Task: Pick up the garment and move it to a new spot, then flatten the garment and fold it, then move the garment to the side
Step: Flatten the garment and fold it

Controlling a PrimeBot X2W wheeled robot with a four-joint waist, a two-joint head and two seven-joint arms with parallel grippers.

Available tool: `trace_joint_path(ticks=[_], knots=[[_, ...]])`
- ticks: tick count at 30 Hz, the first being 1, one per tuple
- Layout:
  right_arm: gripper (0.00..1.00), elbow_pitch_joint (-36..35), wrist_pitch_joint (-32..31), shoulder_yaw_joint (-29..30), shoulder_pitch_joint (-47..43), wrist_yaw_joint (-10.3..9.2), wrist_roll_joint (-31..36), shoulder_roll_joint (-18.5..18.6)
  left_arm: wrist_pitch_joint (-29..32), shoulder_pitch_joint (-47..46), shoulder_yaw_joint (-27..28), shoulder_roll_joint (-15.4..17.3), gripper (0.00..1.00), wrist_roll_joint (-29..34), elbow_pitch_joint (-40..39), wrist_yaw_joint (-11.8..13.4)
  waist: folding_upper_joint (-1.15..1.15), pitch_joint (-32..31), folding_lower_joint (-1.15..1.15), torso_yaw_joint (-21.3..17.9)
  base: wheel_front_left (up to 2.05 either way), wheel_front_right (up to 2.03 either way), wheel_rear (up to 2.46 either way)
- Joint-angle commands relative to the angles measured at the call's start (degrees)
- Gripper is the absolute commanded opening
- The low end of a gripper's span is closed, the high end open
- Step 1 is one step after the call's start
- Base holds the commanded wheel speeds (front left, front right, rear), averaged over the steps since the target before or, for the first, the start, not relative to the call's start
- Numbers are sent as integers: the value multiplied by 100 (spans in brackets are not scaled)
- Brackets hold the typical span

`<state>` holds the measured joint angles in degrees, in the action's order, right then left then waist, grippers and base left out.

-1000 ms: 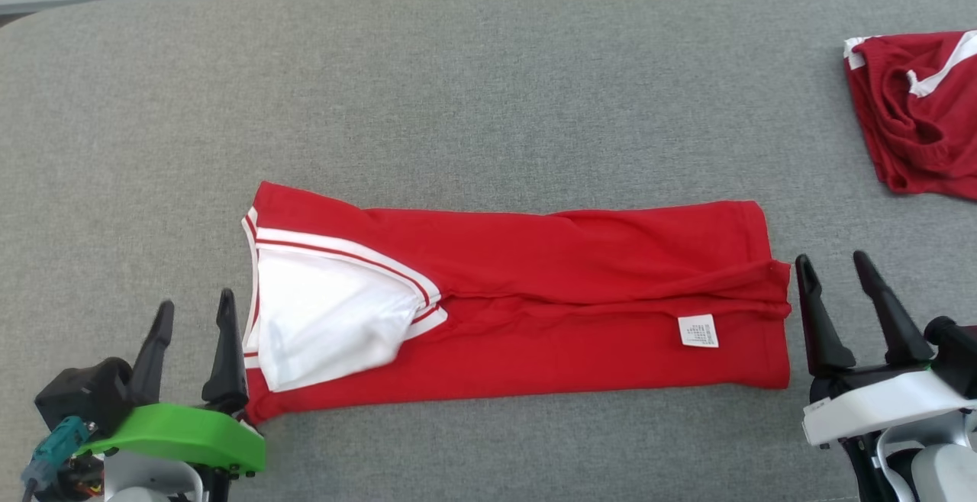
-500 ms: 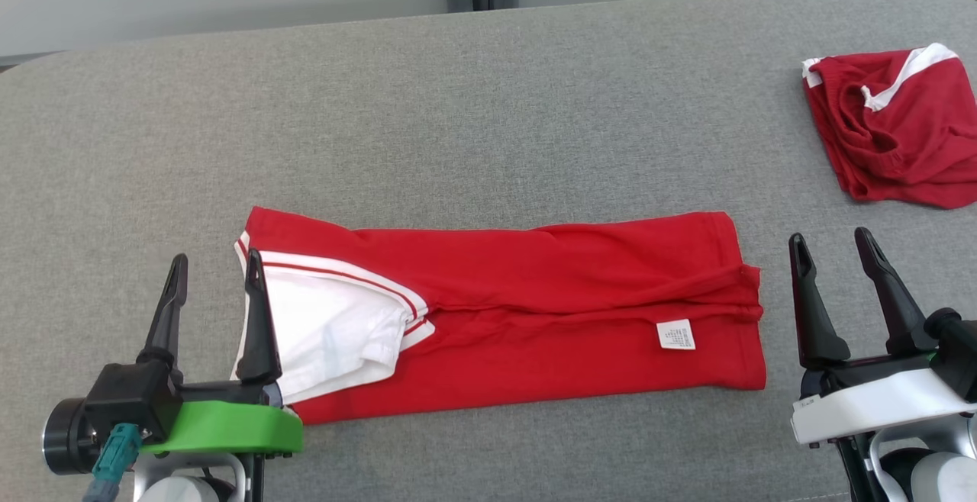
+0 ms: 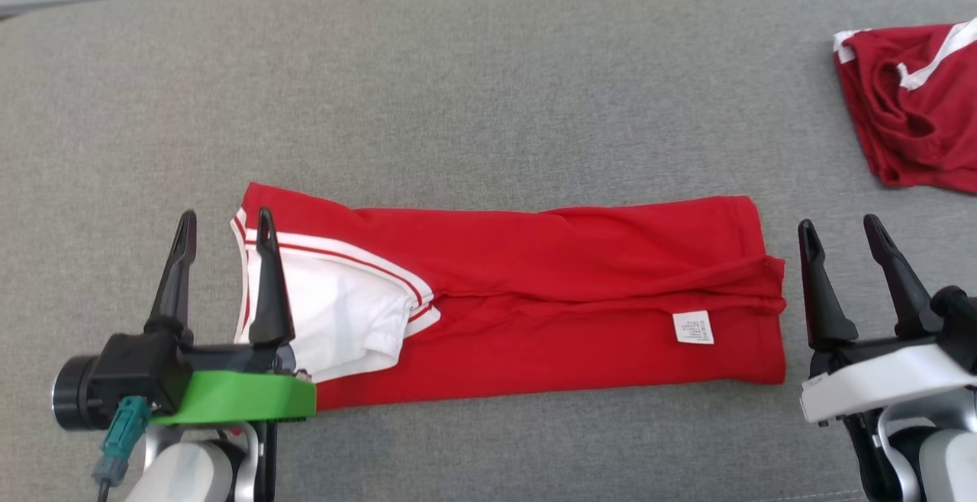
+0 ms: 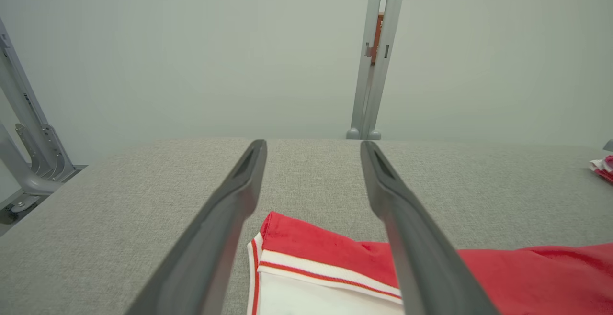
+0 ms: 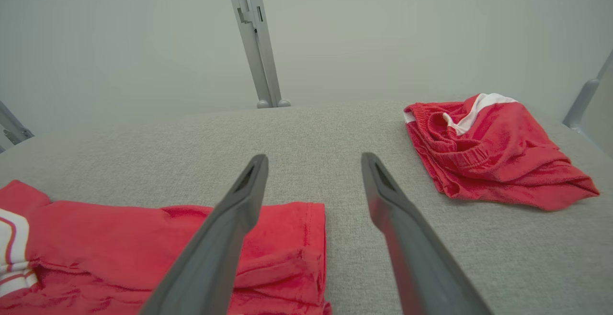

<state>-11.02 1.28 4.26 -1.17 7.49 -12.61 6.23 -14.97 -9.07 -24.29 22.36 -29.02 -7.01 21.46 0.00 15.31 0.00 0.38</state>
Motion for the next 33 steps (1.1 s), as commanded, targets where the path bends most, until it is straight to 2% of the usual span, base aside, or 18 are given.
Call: trace_joint_path(ticks=[1, 9, 15, 25, 26, 27, 28, 33], knots=[[100, 140, -4, -1, 157, 0, -45, 51, -25, -156, 28, -32, 100, 67, 33, -47, 0, 287, 0, 152, 0, 0, 0], [100, 1449, 124, -222, 834, 0, -328, 167, -21, -521, 123, -207, 100, 328, 119, -286, 0, 649, 0, 279, 0, 0, 0], [100, 2344, 224, -305, 817, 0, -552, 103, -22, -579, 91, -300, 100, 462, 186, -425, 0, 685, 0, 325, 0, 0, 0], [100, 2572, 330, -797, 478, 4, -843, -63, -23, -416, 271, -400, 100, 546, 235, -475, 0, 637, 0, 272, 0, 0, 0], [80, 2600, 332, -828, 502, 3, -873, -66, -22, -403, 290, -408, 100, 555, 241, -485, 0, 627, 0, 262, 0, 0, 0], [36, 2633, 321, -853, 515, 3, -897, -54, -22, -386, 293, -422, 100, 564, 246, -485, 0, 612, 0, 260, 0, 0, 0], [0, 2660, 328, -874, 547, 3, -938, -22, -22, -367, 292, -435, 100, 573, 245, -487, 0, 600, 0, 257, 0, 0, 0], [0, 2593, 470, -812, 684, -4, -1086, 290, -22, -297, 315, -451, 100, 565, 303, -531, 0, 458, 0, 254, 0, 0, 0]])
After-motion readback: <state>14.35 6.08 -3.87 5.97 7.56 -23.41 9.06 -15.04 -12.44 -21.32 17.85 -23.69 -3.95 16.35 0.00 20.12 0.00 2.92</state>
